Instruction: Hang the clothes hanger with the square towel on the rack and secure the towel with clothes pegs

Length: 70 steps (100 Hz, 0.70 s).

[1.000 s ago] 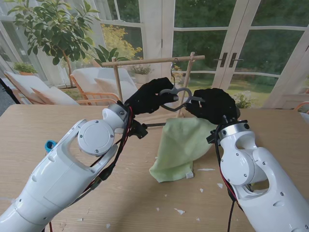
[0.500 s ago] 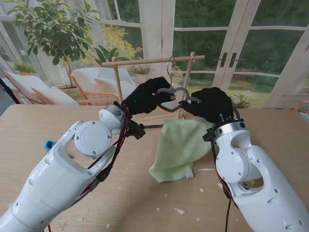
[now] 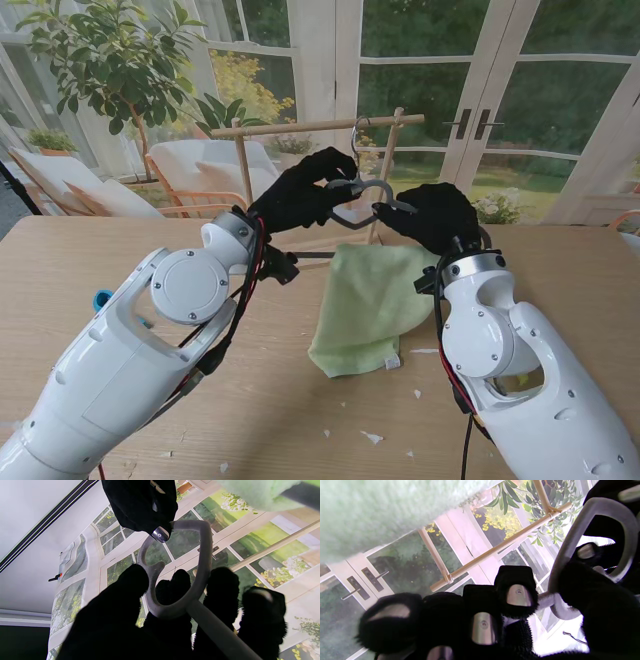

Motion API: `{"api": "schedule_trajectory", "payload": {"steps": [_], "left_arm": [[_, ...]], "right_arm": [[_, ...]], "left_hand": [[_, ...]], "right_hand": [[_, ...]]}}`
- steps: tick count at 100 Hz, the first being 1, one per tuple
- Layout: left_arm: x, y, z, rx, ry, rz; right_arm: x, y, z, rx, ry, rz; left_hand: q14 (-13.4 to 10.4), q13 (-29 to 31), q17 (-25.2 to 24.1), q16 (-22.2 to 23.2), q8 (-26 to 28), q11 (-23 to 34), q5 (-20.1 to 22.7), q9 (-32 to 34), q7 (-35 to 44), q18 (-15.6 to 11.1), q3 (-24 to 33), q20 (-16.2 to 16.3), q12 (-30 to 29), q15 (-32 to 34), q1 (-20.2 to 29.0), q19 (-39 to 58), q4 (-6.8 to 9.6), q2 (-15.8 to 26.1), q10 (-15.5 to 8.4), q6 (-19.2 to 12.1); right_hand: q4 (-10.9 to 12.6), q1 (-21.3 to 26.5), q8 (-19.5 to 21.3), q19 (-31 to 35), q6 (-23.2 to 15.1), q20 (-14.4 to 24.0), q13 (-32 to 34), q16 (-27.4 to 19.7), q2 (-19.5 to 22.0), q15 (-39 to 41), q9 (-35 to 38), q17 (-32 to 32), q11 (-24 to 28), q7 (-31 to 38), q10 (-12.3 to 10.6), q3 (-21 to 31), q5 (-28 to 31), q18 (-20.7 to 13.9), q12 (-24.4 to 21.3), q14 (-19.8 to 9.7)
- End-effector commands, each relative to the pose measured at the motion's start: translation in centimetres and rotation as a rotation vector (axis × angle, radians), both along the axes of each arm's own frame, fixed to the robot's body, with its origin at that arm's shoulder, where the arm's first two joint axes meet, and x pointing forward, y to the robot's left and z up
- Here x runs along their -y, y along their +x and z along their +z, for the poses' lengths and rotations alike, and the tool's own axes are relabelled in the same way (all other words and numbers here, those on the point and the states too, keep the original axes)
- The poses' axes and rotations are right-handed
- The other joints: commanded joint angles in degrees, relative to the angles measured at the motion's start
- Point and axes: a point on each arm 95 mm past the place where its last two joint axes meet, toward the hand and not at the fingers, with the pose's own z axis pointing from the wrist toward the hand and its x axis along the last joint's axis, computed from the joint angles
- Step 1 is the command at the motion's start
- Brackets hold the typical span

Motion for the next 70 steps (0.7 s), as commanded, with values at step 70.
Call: {"api": "schedule_trajectory", "payload": {"steps": [70], "left_arm": [[-4.7, -1.0, 2.5, 0.02, -0.052, 0.075]], "right_arm": [[1.0, -0.1, 2.5, -0.08, 0.062, -0.033]], "left_hand": [[-5.0, -34.4, -35.0, -24.7, -18.9, -32.3, -3.6, -16.7, -25.4, -11.4, 7.9, -12.8, -33.0, -54.1, -12.9, -70.0, -0.14, -4.2, 3.4, -2.1]], "right_hand": [[7.1, 5.7, -1.0, 14.1, -0.4, 62.7, -0.5, 5.2, 12.7, 9.1, 4.7, 6.1, 9.3, 6.3, 4.5, 9.2, 5.7, -6.2, -0.4, -2.0]]}}
